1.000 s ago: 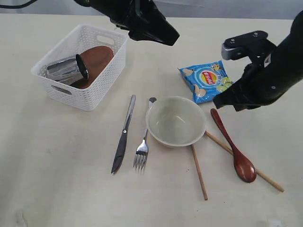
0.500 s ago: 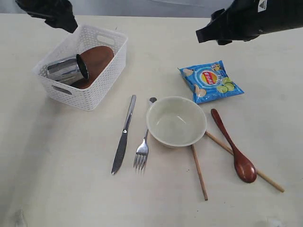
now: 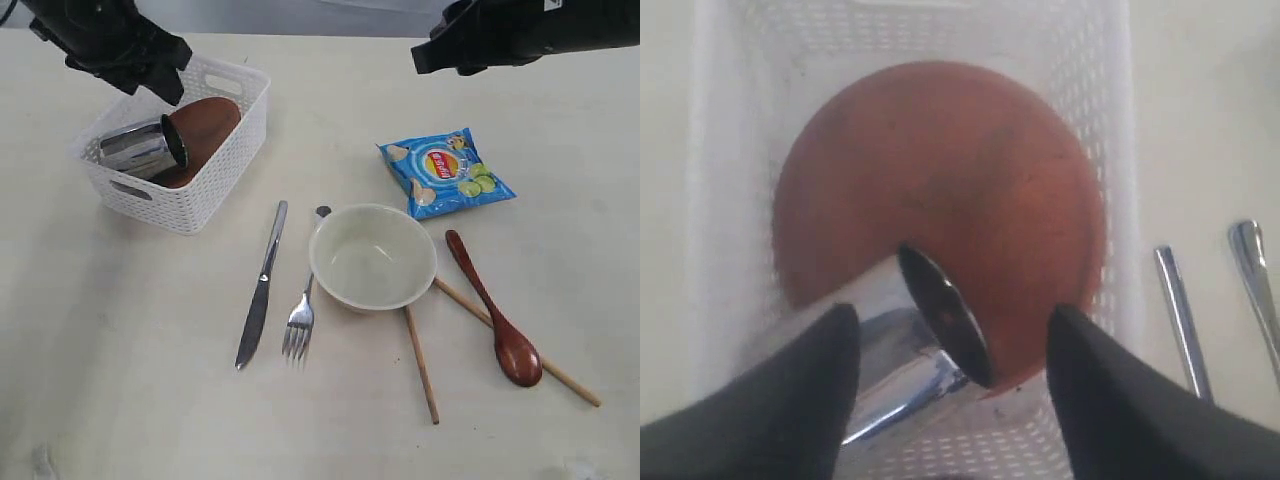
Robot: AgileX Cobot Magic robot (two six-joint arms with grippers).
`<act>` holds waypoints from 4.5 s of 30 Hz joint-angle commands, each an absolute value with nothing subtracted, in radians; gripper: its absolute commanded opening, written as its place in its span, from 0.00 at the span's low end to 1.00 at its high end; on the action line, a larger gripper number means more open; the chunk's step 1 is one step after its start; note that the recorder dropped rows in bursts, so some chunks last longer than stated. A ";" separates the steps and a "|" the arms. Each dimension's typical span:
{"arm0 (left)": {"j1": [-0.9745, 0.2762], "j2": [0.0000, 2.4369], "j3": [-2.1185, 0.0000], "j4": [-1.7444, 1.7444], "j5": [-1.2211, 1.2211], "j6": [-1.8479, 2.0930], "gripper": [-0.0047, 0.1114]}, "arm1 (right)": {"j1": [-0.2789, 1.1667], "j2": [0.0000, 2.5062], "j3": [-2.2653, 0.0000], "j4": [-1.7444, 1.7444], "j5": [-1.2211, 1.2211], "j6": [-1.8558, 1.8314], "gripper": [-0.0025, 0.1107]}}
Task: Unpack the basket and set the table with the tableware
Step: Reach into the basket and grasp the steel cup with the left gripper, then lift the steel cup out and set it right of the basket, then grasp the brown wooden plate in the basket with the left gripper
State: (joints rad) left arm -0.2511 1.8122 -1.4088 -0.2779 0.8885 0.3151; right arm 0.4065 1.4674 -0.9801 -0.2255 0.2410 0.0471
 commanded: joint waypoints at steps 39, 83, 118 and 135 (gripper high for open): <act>-0.431 1.924 -1.403 0.254 0.945 -0.480 0.04 | 0.409 1.462 -0.987 -0.237 0.216 0.037 0.46; -0.592 1.783 -1.403 0.097 0.549 -0.156 0.04 | 0.308 1.455 -0.987 -0.238 0.248 0.073 0.46; -0.592 1.971 -1.403 0.135 0.441 -0.148 0.66 | 0.271 1.455 -0.987 -0.230 0.260 0.071 0.46; -0.592 1.723 -1.183 0.606 0.666 -0.072 0.66 | 0.271 1.455 -0.987 -0.230 0.263 0.073 0.46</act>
